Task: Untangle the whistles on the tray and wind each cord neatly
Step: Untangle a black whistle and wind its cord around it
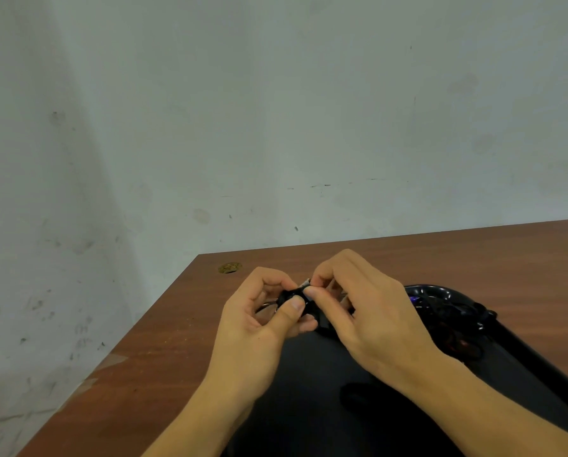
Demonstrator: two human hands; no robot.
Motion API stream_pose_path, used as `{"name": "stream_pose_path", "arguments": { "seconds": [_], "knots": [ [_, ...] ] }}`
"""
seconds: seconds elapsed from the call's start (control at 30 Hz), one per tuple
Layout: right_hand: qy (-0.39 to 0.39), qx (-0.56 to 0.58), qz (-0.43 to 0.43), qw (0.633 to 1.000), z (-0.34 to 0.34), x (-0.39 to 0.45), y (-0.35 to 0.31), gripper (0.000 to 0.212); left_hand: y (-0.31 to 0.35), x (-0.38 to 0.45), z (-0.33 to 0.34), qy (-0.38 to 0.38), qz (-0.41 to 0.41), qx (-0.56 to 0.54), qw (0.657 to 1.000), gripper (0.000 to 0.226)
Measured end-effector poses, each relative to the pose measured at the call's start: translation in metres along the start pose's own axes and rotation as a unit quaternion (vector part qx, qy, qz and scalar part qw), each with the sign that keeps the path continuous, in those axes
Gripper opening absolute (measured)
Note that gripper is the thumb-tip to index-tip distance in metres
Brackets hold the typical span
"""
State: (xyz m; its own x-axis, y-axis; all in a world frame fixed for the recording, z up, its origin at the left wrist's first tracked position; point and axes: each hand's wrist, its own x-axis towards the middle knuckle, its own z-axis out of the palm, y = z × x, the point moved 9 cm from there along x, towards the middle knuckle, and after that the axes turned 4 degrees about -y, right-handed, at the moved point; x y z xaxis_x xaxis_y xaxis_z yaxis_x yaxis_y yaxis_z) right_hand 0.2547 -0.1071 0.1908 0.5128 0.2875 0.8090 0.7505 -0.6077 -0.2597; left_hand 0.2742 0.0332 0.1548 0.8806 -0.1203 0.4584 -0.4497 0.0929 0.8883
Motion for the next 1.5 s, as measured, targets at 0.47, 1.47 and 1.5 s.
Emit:
{"name": "stream_pose_path", "arguments": {
  "seconds": [0.47, 1.47, 1.5],
  "knots": [
    [-0.016, 0.204, 0.087, 0.975, 0.012, -0.007, 0.010, 0.022, 0.002, 0.001, 0.004, -0.031, -0.073, -0.136, 0.987, 0.021],
    [-0.013, 0.165, 0.248, 0.955, 0.011, -0.017, 0.061, 0.024, -0.026, 0.014, -0.009, -0.200, 0.013, 0.500, 0.843, 0.042],
    [-0.017, 0.164, 0.247, 0.955, 0.012, -0.018, 0.061, 0.024, -0.028, 0.016, -0.011, -0.203, 0.001, 0.524, 0.827, 0.046]
  ]
}}
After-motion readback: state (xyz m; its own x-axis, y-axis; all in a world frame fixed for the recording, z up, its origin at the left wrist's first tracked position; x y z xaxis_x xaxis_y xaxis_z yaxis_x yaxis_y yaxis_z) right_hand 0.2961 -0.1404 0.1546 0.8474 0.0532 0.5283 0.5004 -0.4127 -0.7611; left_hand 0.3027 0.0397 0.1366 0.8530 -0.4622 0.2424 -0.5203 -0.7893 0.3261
